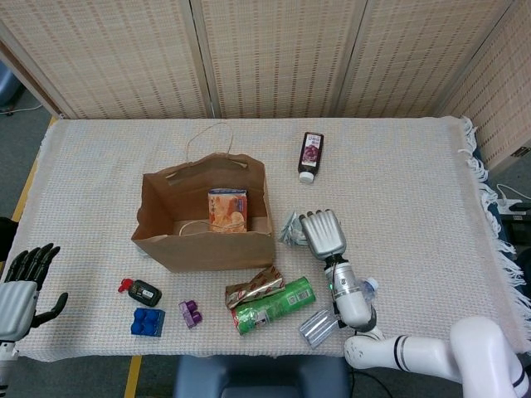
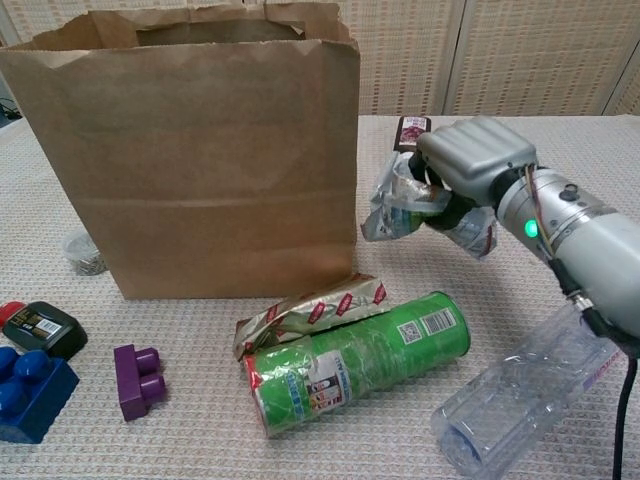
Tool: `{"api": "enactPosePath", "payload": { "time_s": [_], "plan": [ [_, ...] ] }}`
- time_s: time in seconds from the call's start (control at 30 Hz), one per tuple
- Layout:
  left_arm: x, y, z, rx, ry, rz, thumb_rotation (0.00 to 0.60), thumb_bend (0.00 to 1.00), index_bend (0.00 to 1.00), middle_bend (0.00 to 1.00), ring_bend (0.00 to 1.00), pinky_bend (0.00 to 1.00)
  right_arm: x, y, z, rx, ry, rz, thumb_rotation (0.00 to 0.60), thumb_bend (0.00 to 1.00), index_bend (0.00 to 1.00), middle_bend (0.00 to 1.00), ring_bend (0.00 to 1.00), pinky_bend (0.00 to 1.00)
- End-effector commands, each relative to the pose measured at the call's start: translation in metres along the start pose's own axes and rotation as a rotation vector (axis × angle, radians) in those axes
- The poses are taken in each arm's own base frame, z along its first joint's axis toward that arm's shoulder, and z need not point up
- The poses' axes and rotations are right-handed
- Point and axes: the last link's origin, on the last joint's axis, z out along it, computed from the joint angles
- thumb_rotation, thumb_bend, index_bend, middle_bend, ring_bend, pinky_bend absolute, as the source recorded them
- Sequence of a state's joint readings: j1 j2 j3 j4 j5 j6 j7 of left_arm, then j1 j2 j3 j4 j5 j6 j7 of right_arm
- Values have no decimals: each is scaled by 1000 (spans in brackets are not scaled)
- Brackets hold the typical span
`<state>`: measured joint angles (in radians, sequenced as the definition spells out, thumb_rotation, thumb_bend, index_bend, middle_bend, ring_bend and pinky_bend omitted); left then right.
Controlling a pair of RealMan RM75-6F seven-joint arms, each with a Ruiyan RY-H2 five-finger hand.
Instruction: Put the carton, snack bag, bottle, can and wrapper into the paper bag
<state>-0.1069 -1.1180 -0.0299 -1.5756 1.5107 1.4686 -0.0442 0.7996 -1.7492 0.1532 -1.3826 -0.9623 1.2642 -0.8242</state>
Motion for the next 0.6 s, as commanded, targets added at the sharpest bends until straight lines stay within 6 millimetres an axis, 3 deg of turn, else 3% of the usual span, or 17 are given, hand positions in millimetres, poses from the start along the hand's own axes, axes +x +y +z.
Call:
{"api": "enactPosePath", "payload": {
  "time_s": [0.03,0.13,0.2,0.23,0.3,0.33,0.5,0.6],
  "plan": [
    [0,0,0,1,1,1,600,366,0,0,0,0,32,37,-6,-61,71,35,600,321,697,590,592,676],
    [0,0,0,1,1,2,600,366,0,0,0,0,37,42,-8,-67,80,38,600,321,697,590,591,676],
    [0,1,0,1,1,4,600,367,0,0,0,0,50,56,-10,-92,116,47,600,320,696,590,592,676],
    [0,1,0,1,2,5,600,366,0,0,0,0,60,64,-12,-109,143,56,600,321,695,590,592,676],
    [0,2,0,2,3,9,600,366,0,0,0,0,104,87,-12,-172,303,124,600,321,693,590,592,676],
    [-1,2,0,3,3,11,600,366,0,0,0,0,114,89,-13,-177,334,143,600,321,692,590,592,676],
    [-1,3,1,5,4,16,600,367,0,0,0,0,163,93,-14,-207,529,195,600,320,690,590,591,676],
    [-1,3,1,5,4,17,600,367,0,0,0,0,192,81,-11,-195,664,213,600,320,689,590,591,676]
  ]
}}
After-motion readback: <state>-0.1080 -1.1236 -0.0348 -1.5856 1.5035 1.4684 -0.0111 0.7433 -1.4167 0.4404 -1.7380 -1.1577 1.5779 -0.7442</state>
